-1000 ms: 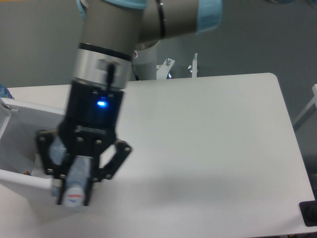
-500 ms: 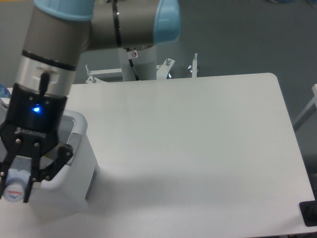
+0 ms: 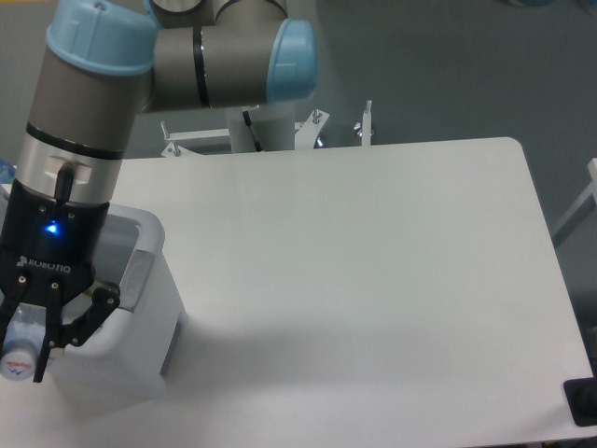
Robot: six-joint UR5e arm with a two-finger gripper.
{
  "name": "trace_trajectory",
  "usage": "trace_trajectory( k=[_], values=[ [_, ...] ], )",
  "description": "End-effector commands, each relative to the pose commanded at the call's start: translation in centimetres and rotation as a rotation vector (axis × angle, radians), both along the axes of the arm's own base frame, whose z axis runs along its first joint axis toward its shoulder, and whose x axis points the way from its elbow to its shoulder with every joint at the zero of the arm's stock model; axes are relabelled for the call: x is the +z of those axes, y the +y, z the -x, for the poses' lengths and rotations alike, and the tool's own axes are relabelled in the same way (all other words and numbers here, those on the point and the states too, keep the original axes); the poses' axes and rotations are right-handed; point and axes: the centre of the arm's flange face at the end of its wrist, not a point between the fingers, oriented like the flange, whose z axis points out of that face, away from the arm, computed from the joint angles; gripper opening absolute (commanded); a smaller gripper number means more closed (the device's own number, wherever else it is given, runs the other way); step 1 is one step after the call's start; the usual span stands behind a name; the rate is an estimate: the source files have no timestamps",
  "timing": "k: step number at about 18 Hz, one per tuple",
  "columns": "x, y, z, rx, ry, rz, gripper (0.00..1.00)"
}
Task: Place the trash in the trash can
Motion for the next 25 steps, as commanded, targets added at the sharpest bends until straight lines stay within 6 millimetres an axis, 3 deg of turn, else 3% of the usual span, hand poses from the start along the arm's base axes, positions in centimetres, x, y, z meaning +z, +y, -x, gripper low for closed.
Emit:
trace_trajectory(
  k=[2,3,4,6,9,12,17,22,25],
  values=[
    [-0.4,-0.2,-0.1,0.001,-0.006,0.009,0.78],
    [-0.8,-0.3,0.0,0.003,-0.009,0.015,0.94],
    [-0.8,-0.5,0.0,0.003,-0.01,0.017,1.0],
    [-1.3,-1.3,2.2,0.036,-0.016,0.026,1.0],
    [-0.3,-3.7,7.3,0.114,-0.007,0.015,1.0],
    [-1.5,-6.1,12.5,0.182,-0.008,0.033,1.0],
    [-6.4,-10.7,19.2,0.183,0.055,0.118,1.0],
    [-11.0,-17.0,26.6,0.21,0.09,0.196,1.0],
    [-12.9,-20.6,29.9,0.201,0.123,0.233,1.0]
  ],
)
